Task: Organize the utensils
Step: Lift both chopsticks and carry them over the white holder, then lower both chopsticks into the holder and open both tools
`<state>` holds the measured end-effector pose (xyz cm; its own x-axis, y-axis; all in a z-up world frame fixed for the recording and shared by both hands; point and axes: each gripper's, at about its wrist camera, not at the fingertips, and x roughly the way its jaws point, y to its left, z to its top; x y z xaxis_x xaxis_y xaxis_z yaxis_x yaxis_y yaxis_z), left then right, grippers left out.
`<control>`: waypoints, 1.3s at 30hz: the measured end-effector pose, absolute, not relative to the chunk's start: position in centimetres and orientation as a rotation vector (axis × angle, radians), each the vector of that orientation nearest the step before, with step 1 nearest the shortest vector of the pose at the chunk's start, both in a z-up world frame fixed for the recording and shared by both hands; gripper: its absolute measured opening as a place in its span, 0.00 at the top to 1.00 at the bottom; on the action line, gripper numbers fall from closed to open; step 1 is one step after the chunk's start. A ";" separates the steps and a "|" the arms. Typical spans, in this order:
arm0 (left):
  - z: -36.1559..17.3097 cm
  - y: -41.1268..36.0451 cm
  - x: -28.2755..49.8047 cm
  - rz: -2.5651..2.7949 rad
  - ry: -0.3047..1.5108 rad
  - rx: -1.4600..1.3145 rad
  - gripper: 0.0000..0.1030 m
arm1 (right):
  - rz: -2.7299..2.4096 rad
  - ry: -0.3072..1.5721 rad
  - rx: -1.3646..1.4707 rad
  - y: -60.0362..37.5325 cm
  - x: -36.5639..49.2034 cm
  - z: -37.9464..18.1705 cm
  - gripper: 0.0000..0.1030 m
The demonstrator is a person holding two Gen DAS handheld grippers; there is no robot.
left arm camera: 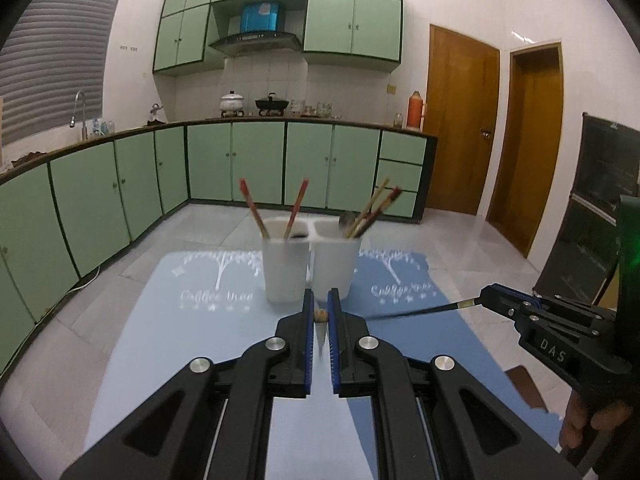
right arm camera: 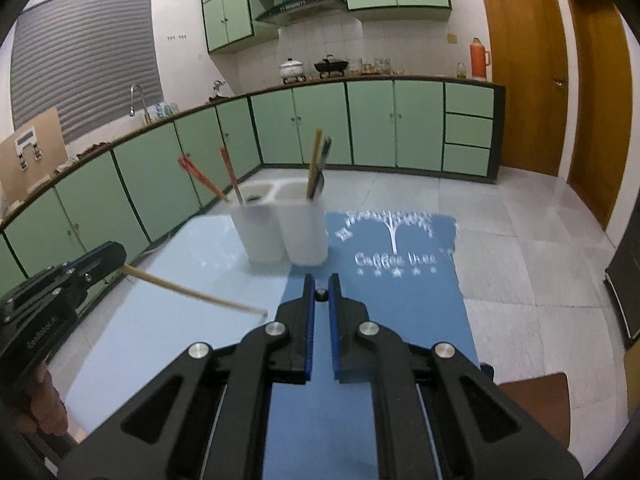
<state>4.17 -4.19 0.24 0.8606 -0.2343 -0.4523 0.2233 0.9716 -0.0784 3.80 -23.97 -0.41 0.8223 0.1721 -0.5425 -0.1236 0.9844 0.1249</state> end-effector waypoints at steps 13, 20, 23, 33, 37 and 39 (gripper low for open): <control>3.4 -3.6 6.3 -0.301 0.469 -0.038 0.94 | 0.311 0.623 0.062 -22.6 7.3 4.4 0.95; 4.8 -2.9 6.6 -0.310 0.444 -0.032 0.94 | 0.361 0.619 0.040 -22.3 8.5 6.6 0.95; 6.0 -2.2 6.4 -0.307 0.414 -0.034 0.94 | 0.375 0.600 0.026 -22.5 8.9 7.8 0.95; 13.5 -0.4 5.6 -0.287 0.230 -0.016 0.94 | 0.396 0.504 -0.018 -22.6 10.6 13.5 0.95; 16.1 -0.1 5.6 -0.266 0.157 0.002 0.94 | 0.401 0.462 -0.031 -22.6 11.4 15.6 0.95; 17.0 -0.1 6.1 -0.258 0.135 0.012 0.94 | 0.397 0.445 -0.038 -22.5 12.2 16.6 0.95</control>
